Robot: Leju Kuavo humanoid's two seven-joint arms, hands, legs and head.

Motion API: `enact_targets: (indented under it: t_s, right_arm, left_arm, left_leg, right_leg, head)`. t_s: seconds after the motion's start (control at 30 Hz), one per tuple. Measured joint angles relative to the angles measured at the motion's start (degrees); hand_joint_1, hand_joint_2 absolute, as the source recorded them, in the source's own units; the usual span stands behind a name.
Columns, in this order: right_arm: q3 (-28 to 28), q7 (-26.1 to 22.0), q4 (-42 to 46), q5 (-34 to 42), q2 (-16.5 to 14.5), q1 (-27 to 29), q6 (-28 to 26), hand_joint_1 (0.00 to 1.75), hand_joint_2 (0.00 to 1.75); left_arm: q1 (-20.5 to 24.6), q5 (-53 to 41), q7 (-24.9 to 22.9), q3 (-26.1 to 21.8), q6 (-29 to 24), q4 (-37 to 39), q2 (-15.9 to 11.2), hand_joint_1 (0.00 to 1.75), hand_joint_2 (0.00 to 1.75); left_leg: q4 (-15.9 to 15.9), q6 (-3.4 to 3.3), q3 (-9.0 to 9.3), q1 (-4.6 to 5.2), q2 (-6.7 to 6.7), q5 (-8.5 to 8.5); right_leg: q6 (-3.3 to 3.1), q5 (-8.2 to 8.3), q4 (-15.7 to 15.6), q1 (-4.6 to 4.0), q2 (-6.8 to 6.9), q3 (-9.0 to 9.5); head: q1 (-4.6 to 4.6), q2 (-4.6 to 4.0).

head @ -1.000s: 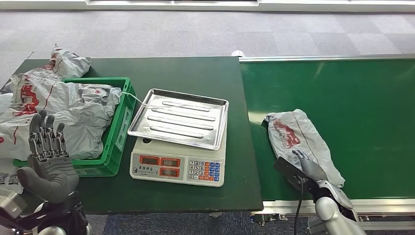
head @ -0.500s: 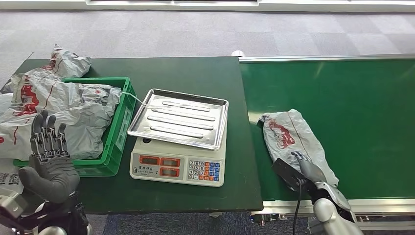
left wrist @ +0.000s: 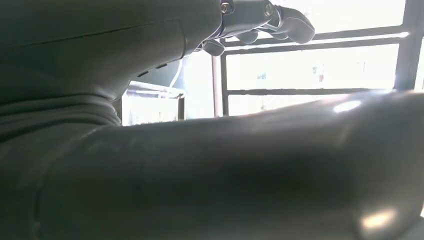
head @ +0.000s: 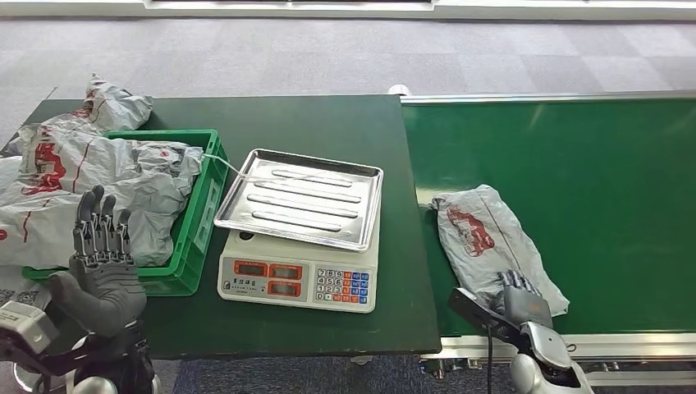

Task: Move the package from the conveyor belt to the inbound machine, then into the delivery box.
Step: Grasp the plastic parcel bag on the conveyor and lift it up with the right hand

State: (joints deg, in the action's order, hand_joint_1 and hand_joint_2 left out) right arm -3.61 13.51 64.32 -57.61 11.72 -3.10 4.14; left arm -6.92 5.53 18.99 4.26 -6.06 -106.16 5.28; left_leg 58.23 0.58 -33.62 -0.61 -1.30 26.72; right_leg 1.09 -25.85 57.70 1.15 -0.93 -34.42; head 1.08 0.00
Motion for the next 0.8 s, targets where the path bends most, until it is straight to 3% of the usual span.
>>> enact_targets:
  t_s: [0.2, 0.33, 0.8]
  right_arm:
    - [-0.3, 0.0, -2.2, -1.9, -0.9, -0.3, -0.4, 0.0, 1.75]
    - [-0.6, 0.0, -2.8, -2.2, -1.1, -0.6, -0.5, 1.75, 1.75]
    - [-0.8, -1.3, -3.1, -2.3, -3.3, -0.4, -3.8, 1.75, 1.75]
  left_arm:
    - [1.1, 3.0, -1.1, 0.0, 1.9, 1.7, 0.2, 0.0, 0.0]
    - [1.6, 3.2, -1.2, 0.0, 2.0, 2.5, 0.2, 0.0, 0.0]
    - [2.0, 6.6, -1.6, 0.0, 3.0, 4.6, 0.3, 0.0, 0.0]
  left_leg:
    - [0.0, 0.0, 0.04, 0.0, 0.0, 0.0]
    - [0.0, 0.0, 0.07, -0.01, 0.0, 0.0]
    - [0.0, 0.02, 0.14, -0.02, 0.01, 0.01]
  right_leg:
    - [0.0, 0.0, 0.0, -0.01, 0.0, 0.05]
    - [0.01, -0.01, 0.0, 0.02, 0.0, 0.08]
    - [-0.01, -0.04, 0.0, -0.07, -0.01, 0.12]
  head:
    - [0.0, 0.0]
    - [-0.01, 0.0]
    - [-0.01, 0.0]
